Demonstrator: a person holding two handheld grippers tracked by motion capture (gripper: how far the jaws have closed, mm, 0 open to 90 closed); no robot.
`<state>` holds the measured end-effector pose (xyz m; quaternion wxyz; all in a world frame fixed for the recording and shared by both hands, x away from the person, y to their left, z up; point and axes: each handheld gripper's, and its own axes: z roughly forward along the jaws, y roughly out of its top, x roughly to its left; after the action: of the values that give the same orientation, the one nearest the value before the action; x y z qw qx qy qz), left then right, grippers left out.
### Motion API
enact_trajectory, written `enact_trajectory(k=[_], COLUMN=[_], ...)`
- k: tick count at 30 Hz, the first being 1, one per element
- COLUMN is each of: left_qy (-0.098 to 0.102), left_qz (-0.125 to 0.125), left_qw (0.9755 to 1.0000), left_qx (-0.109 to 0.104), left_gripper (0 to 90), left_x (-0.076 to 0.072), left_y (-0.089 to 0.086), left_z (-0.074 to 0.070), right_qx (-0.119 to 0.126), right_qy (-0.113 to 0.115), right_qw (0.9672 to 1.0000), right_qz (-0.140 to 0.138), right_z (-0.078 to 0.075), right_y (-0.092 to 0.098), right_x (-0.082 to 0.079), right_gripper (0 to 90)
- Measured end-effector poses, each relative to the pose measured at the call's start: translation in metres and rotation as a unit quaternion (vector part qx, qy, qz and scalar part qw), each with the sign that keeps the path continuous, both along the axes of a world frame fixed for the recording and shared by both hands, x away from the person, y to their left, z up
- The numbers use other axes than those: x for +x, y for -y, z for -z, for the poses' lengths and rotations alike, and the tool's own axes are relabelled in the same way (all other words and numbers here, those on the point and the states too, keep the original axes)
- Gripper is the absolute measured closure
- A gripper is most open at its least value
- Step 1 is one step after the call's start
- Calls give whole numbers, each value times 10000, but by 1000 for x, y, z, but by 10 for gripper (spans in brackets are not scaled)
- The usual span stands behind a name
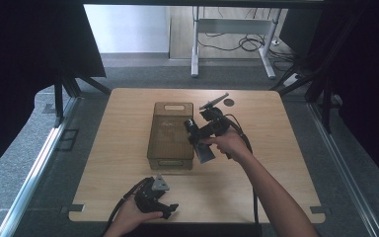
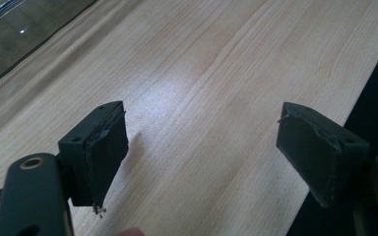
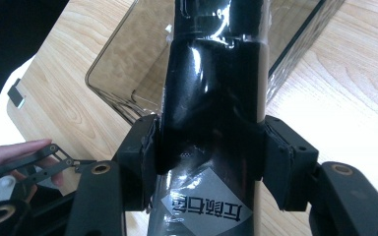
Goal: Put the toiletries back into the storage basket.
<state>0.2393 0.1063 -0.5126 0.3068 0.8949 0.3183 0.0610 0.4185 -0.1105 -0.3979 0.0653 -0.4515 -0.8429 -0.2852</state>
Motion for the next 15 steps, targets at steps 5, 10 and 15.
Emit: enact_trajectory(k=[5,10,15], left_qy=[1,-2,-3], left_qz=[0,9,26], left_qw=[10000,10000,10000], left_qx=[3,17,11], left_gripper=[199,198,199], left_x=[0,0,0], left_y=[0,-1,0], left_z=[0,0,-1], right_qx=[-13,-12,-35], right_qy=[-7,-7,14], right_qw=[10000,10000,10000], right_qz=[-6,-46,-60], right_z=[-1,-3,-3], right_y=[-4,-11,-17], right_x=[3,5,5], right_gripper=[446,446,446])
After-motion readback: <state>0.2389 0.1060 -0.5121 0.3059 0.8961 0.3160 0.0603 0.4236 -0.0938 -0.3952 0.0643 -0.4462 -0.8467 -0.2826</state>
